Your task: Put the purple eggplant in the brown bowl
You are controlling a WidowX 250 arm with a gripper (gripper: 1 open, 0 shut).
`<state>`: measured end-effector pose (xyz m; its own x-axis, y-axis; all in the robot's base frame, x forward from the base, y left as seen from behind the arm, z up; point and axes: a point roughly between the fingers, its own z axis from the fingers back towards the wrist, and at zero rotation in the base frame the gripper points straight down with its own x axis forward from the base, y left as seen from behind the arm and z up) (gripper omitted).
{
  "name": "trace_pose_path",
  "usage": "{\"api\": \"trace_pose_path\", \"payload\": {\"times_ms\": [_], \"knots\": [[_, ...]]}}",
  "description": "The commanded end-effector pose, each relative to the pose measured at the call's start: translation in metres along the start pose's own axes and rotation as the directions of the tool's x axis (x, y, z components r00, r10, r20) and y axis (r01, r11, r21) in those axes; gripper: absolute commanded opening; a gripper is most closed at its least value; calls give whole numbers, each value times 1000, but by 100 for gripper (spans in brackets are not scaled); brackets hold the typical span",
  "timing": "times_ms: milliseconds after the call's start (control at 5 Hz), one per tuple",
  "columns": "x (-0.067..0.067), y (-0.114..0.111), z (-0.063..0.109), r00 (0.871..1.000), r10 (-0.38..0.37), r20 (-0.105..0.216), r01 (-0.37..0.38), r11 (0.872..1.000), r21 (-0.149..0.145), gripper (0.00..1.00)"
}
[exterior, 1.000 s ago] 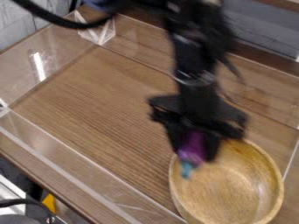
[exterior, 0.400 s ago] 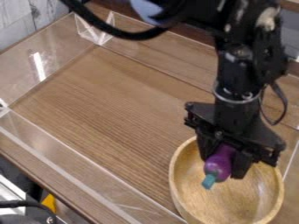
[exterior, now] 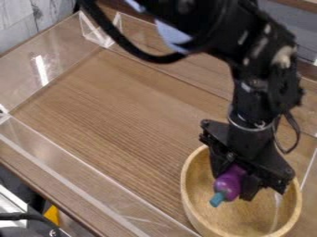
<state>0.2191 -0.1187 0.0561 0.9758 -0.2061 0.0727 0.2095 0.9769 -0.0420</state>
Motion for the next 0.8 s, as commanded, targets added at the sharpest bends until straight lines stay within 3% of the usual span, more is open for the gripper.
{"api": "trace_pose_path", "payload": {"times_ms": [0,400,600], "knots": [[21,-3,13,998,8,68,-7,1000,-9,0],[21,8,12,997,32,69,-32,999,-6,0],[21,13,15,991,114,71,-115,993,1,0]]}}
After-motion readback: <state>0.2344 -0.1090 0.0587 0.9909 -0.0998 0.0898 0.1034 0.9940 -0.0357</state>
